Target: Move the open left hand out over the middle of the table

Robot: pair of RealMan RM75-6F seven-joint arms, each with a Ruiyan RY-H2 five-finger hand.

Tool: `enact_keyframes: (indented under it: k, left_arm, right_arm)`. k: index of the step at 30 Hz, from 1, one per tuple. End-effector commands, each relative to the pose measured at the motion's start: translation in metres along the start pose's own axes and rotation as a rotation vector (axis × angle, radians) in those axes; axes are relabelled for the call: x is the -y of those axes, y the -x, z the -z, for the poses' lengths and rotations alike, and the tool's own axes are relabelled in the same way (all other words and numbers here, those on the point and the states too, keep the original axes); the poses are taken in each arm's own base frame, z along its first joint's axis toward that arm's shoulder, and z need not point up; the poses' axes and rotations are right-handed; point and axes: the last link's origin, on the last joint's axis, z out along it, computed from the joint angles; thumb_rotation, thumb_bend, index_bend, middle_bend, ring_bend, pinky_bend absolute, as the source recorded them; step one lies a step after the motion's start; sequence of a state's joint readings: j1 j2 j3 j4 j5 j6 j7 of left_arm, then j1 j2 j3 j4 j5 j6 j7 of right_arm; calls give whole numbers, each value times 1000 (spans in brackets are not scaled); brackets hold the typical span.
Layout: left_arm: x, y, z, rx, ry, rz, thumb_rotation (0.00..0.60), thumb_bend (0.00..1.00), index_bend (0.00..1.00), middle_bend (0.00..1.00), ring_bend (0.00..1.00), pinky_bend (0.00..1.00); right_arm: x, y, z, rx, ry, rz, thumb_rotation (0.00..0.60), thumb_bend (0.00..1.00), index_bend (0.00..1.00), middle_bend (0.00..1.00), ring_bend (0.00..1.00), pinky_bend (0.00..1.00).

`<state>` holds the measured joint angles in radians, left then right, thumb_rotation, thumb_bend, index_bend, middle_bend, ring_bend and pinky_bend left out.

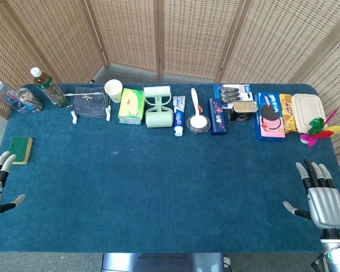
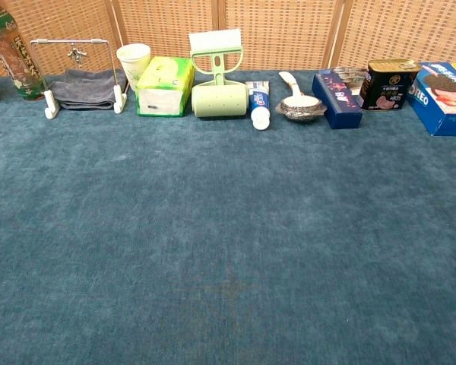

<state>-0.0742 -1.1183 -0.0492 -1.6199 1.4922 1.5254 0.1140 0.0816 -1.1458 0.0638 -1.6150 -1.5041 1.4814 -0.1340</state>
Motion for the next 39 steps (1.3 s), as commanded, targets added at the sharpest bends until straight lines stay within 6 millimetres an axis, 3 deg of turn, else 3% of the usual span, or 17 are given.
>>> enact_keyframes:
  k: [1, 12, 15, 17, 19, 21, 22, 24, 36, 39]
  left_arm:
    - [0, 0, -1, 1, -1, -1, 600, 69, 0, 0, 16, 31]
    - [-5, 3, -4, 1, 14, -8, 600, 71, 0, 0, 17, 31]
    - [-14, 0, -15, -63, 50, 7, 600, 70, 0, 57, 115, 46]
    - [-17, -2, -22, -107, 74, 13, 600, 69, 0, 236, 330, 186]
    - [-26, -4, -38, -179, 135, 19, 600, 73, 0, 497, 609, 474]
    - [-35, -2, -52, -206, 203, 26, 600, 78, 0, 726, 825, 745]
    - [-40, -1, -60, -218, 239, 28, 600, 80, 0, 845, 918, 873]
    - [-49, 1, -68, -218, 295, 41, 600, 84, 0, 971, 992, 981]
    - [-110, 0, -105, -188, 595, -89, 600, 95, 0, 1000, 1000, 1000]
    - [-142, 2, -108, -211, 721, -119, 600, 92, 0, 1000, 1000, 1000]
  right_arm:
    - [0, 1, -1, 4, 1, 0, 472, 0, 0, 0, 0, 2]
    - [2, 2, 0, 4, -6, 2, 470, 0, 0, 0, 0, 2]
    - [1, 0, 0, -1, -3, -4, 470, 0, 0, 0, 0, 2]
    - [1, 0, 0, -1, -3, -5, 473, 0, 0, 0, 0, 3]
    - [1, 0, 1, -3, -3, -6, 474, 0, 0, 0, 0, 2]
    - [1, 0, 1, -5, -4, -5, 473, 0, 0, 0, 0, 2]
    - [1, 0, 1, -6, -3, -5, 472, 0, 0, 0, 0, 2]
    - [1, 0, 1, -7, -2, -3, 467, 0, 0, 0, 0, 3]
    - [1, 1, -1, -10, 8, 6, 472, 0, 0, 0, 0, 3]
    - [0, 0, -1, -17, 10, 6, 473, 0, 0, 0, 0, 2]
